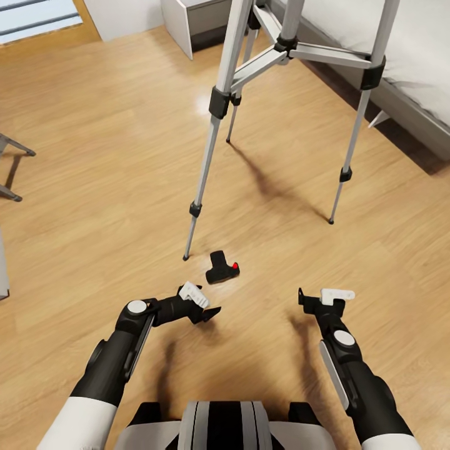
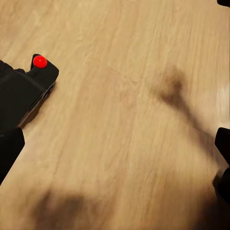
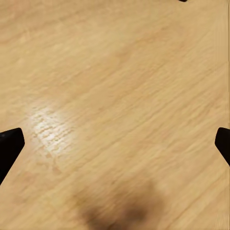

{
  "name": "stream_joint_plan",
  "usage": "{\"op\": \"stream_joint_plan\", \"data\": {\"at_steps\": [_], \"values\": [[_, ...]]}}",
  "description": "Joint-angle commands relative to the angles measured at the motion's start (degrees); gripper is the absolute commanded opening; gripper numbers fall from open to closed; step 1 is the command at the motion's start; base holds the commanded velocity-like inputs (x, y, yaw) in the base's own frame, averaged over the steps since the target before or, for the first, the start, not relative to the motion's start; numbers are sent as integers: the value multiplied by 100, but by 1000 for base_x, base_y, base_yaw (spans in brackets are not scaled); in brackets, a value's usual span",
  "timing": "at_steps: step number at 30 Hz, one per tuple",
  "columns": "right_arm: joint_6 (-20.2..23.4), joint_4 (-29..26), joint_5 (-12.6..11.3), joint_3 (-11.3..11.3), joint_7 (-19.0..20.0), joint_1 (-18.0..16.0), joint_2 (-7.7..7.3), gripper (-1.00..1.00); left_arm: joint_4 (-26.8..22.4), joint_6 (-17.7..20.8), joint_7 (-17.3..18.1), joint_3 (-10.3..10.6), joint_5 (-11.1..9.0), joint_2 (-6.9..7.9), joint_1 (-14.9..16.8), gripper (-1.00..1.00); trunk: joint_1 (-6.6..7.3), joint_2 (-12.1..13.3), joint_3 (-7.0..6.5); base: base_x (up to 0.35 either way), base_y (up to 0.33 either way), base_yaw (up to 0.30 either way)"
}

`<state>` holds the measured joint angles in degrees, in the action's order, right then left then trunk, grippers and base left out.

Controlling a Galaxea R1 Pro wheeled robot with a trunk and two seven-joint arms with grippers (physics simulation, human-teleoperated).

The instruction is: Attach the digital camera to the camera tripod in the bedroom.

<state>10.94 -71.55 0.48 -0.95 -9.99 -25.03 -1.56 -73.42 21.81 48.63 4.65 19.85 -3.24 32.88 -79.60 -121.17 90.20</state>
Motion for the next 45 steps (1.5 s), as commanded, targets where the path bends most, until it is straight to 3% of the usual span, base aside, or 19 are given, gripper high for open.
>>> {"op": "stream_joint_plan", "data": {"at_steps": [1,16,45], "values": [[37,-18,5,7,-40,-3,-3,100,-3,46,31,-6,28,-5,16,100,1,-1,8,0,0,0],[39,-99,5,7,-234,-19,-3,100,73,58,26,-8,7,-51,133,100,1,-1,76,14,-3,0],[39,-235,5,7,-407,-19,-11,100,124,4,16,1,-16,-62,140,100,1,-1,146,218,-3,0]]}}
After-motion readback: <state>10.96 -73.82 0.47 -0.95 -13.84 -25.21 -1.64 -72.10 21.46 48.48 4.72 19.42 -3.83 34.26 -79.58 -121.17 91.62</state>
